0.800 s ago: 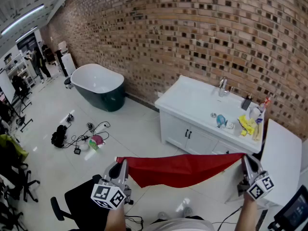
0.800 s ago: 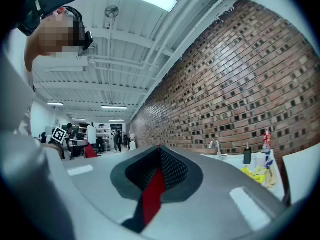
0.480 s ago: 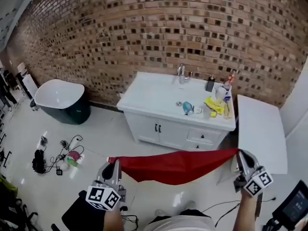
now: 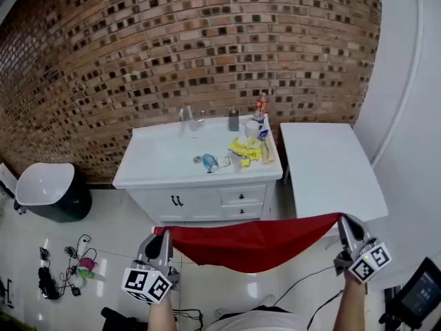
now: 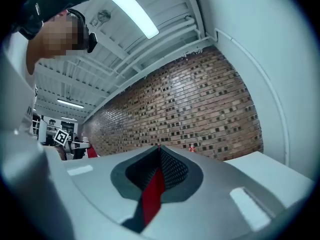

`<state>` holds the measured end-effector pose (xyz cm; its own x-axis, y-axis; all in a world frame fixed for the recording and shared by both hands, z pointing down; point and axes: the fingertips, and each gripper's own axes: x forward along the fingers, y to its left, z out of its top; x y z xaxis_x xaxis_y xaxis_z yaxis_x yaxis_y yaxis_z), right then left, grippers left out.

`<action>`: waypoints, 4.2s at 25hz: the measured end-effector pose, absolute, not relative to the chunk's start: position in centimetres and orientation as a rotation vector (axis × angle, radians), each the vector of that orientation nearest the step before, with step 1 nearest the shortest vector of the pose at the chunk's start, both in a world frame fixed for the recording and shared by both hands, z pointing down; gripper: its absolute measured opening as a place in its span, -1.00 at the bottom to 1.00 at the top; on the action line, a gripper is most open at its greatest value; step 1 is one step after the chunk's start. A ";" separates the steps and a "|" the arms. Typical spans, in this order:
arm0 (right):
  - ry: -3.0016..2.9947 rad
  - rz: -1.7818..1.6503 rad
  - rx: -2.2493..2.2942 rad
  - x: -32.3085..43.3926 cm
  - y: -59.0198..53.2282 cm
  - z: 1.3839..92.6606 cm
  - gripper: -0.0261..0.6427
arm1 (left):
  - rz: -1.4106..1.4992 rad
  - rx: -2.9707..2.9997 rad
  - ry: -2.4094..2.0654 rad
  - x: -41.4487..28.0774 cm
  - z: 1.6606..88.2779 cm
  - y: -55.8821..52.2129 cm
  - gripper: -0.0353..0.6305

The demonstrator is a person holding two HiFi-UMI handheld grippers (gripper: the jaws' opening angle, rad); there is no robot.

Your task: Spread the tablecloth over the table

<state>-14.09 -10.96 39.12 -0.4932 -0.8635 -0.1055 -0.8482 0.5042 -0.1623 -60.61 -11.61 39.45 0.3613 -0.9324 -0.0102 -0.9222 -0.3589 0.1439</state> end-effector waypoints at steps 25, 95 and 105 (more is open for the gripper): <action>1.723 -0.046 -2.371 12.6 13.4 38.9 -0.89 | -0.018 2.955 -0.530 -18.1 39.3 -21.0 -0.87; 1.776 -0.123 -2.254 53.2 6.3 39.5 -0.89 | 0.060 2.934 -0.632 21.7 40.9 -25.5 -0.87; 2.186 -0.162 -1.862 54.7 -7.8 37.5 -0.89 | -0.007 2.727 -1.268 11.2 38.5 -25.5 -0.87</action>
